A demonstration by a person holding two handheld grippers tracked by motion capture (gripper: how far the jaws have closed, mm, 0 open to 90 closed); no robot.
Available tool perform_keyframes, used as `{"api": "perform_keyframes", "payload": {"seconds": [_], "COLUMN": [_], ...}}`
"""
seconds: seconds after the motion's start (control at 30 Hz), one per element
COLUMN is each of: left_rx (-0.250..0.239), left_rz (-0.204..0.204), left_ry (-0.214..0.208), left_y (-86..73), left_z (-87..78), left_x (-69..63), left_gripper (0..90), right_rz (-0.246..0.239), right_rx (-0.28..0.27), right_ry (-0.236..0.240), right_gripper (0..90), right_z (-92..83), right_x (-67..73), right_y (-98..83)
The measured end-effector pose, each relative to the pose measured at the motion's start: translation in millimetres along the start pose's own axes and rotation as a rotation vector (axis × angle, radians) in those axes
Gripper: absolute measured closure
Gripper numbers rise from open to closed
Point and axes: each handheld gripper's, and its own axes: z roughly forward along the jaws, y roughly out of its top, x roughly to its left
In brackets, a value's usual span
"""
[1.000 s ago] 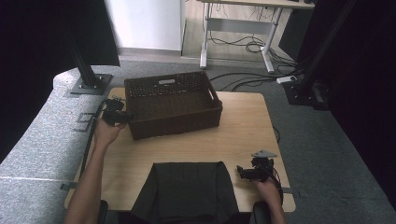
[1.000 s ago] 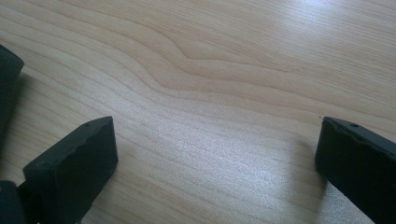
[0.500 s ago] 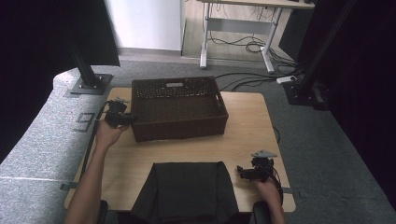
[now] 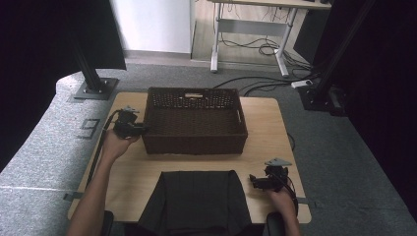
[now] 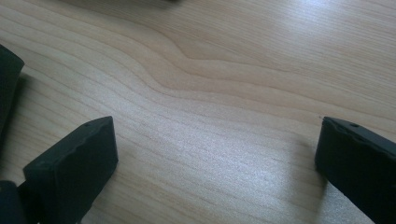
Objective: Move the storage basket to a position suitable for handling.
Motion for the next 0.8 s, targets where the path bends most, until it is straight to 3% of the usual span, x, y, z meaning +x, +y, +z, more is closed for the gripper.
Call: {"api": "perform_keyframes", "payload": {"seconds": [0.3,0.8], "left_rx": [0.017,-0.013], "left_rz": [0.05,0.052], "left_ry": [-0.007,-0.048], "left_y": [-8.2,-33.4], "left_z": [-7.5,-24.6], "left_x": [-17.1,-35.4], "left_gripper": [67.2,67.3], "right_rz": [0.0,0.002], "right_rx": [0.0,0.002], "right_ry": [0.0,0.0], "right_gripper": [0.0,0.0], "right_z": [0.0,-0.3], "right_x": [0.0,0.2], "right_y": [0.0,-0.1]}}
